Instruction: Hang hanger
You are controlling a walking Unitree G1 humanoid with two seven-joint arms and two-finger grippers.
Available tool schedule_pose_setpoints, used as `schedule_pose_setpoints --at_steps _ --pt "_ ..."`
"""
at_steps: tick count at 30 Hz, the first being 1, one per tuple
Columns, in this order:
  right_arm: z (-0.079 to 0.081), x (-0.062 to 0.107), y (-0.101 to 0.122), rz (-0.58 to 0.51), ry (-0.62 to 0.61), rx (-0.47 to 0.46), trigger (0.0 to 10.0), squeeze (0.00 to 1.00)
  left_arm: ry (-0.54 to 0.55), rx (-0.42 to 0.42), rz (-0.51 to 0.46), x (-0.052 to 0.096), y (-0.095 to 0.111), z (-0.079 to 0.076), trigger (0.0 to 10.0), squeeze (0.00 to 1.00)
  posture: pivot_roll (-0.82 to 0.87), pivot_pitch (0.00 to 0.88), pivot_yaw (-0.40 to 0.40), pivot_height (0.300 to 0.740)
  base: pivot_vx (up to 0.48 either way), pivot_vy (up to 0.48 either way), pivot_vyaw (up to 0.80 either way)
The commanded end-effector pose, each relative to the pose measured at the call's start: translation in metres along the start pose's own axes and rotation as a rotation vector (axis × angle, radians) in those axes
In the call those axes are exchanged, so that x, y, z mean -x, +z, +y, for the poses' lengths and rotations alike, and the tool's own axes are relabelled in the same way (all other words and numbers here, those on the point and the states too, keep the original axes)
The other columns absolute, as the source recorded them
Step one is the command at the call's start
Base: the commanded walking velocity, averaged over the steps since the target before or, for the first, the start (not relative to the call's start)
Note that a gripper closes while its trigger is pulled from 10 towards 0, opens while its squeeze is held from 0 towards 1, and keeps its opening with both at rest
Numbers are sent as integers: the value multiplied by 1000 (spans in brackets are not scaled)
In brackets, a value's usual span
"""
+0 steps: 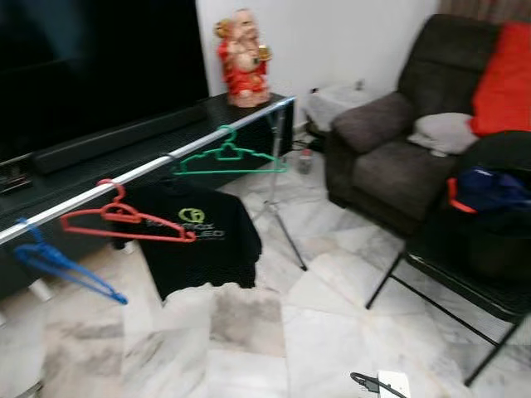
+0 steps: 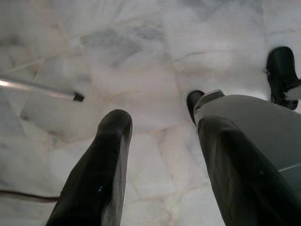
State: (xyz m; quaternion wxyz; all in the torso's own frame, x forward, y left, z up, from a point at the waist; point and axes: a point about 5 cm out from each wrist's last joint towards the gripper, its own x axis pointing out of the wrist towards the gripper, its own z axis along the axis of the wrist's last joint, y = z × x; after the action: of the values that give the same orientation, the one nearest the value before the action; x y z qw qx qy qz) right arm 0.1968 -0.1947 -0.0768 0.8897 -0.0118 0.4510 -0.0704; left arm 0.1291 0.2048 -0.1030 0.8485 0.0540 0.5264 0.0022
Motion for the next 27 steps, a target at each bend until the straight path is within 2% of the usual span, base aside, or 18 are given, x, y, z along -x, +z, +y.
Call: schedule_pose_setpoints --at_steps 1,9,17,21,27 --pt "4 0 -1 5 11 1 10000 0 5 -21 17 1 -4 3 10000 0 -39 0 77 740 0 0 -744" --pt "5 1 -4 12 14 1 10000 0 22 -6 -19 2 -4 4 10000 0 -45 0 84 740 0 0 -741" --pt "6 1 -7 15 13 9 10000 0 20 -24 -15 2 -6 5 10000 0 -57 0 88 740 0 0 -740" --pt "5 2 -8 7 4 4 10000 0 16 -19 -57 -1 18 10 10000 0 -60 0 91 740 0 0 -745" --pt "6 1 -3 -27 13 0 10000 0 37 -22 13 2 -1 19 10000 0 -62 0 97 740 191 0 -135"
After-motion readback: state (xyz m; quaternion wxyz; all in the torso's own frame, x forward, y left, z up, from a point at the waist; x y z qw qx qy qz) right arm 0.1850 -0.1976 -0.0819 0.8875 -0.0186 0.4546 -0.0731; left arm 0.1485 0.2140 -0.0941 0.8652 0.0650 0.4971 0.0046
